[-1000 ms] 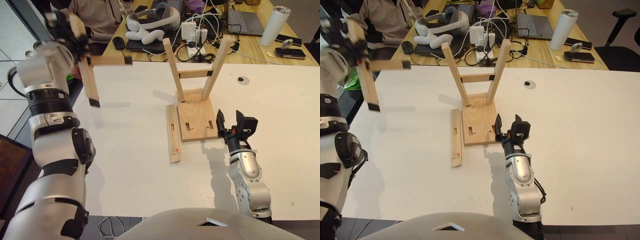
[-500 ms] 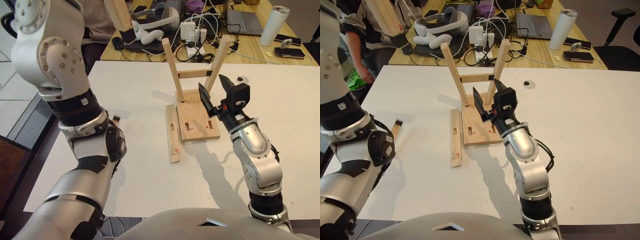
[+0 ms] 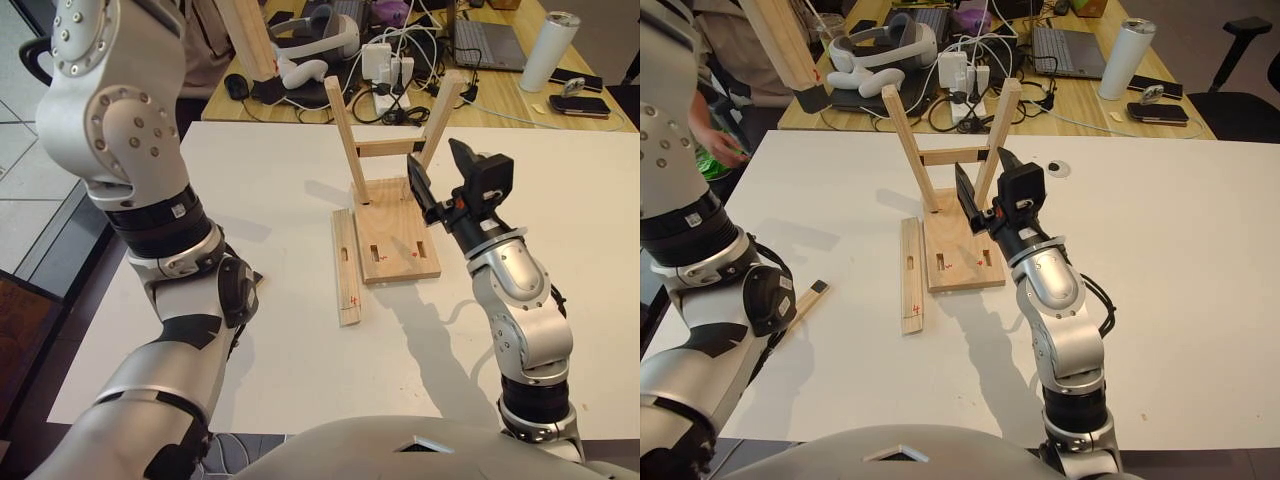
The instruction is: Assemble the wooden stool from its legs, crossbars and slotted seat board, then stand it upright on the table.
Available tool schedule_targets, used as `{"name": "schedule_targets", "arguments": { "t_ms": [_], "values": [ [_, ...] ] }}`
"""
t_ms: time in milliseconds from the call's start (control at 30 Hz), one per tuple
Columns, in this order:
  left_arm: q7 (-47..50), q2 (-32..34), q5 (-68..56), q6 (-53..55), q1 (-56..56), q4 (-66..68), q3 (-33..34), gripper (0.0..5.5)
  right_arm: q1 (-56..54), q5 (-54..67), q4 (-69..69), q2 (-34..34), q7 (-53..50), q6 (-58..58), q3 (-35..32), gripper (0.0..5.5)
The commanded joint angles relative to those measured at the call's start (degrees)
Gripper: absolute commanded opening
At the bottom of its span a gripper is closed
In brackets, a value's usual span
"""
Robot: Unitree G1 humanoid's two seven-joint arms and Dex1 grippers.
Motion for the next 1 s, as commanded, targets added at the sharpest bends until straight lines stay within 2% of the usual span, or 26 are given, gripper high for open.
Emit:
{"name": "schedule_targets", "arguments": {
  "t_ms": [33, 233, 367, 600, 733, 833, 933, 1000],
  "values": [
    [1.0, 0.0, -0.5, 1.6, 0.7, -0.5, 0.3, 1.02, 5.4, 0.4, -1.0, -0.8, 0.6, 0.6, 1.2, 3.28],
    [3.6, -1.0, -1.4, 3.5, 3.1, -4.3, 1.7, 1.02, 18.2, 3.3, -2.8, -0.9, 2.0, -2.7, 0.8, 3.28],
    [5.9, -3.3, -1.6, 5.1, 9.5, -10.0, 0.6, 1.02, 19.6, 0.6, -1.7, 1.1, -1.2, -10.5, 0.3, 3.28],
    [9.8, -8.0, -1.6, 7.2, 15.4, -16.6, -1.8, 1.02, 21.7, 0.0, 0.4, 1.6, -2.9, -14.4, -0.6, 3.28],
    [10.5, -9.8, -0.8, 6.5, 18.1, -17.2, -3.2, 1.02, 25.3, -1.8, 0.0, 2.1, -4.0, -17.5, 1.1, 3.28],
    [11.4, -13.6, 2.1, 1.4, 30.0, -20.3, -5.3, 1.02, 28.0, -2.4, -1.9, 3.1, -5.2, -19.7, 1.9, 3.28],
    [11.9, -19.3, 5.8, -5.2, 50.5, -24.2, -11.2, 1.02, 30.1, -2.6, -4.4, 4.0, -6.5, -19.6, 2.4, 3.28],
    [10.4, -22.0, 5.0, -7.1, 60.4, -25.2, -14.3, 1.02, 31.7, -0.6, -6.1, 4.4, -7.0, -18.1, 1.7, 3.28]
  ]
}}
